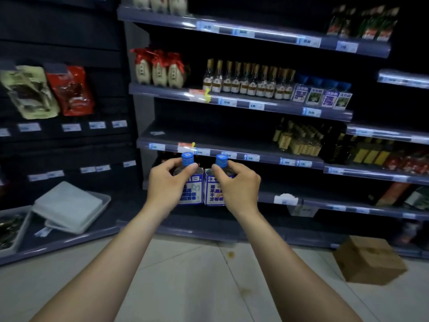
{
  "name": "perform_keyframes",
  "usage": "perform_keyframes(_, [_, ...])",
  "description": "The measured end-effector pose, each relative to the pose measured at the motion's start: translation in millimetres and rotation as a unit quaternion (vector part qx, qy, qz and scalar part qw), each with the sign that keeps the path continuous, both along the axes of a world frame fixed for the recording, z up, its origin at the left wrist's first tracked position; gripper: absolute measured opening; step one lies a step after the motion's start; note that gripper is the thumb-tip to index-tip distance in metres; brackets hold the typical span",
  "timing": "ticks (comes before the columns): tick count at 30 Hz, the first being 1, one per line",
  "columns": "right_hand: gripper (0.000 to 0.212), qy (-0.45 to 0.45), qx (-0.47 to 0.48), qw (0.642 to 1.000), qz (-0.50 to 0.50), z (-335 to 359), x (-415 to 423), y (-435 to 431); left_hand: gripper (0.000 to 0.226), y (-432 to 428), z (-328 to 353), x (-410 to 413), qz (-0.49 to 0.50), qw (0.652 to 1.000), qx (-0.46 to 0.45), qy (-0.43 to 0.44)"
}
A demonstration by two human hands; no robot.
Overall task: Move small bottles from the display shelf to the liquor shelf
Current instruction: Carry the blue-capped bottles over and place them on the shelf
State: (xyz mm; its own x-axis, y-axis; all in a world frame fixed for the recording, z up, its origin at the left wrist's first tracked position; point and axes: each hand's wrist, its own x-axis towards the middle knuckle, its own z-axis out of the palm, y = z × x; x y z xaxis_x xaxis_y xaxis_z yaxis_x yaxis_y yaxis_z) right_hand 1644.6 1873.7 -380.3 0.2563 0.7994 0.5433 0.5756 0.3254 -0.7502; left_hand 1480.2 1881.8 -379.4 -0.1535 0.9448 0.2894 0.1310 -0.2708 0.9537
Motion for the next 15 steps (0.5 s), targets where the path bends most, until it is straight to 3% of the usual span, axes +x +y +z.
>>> perform_keyframes(7, [0.023,0.059,-0.001,0.998,-0.025,18,118,138,0.012,141,26,114,-0.013,1.000,0.005,0.016])
perform_keyframes(15, [0.020,0.025,0.005,0.999,-0.020,34,278,266,0.016,270,45,272,-0.008,0.999,0.038,0.024])
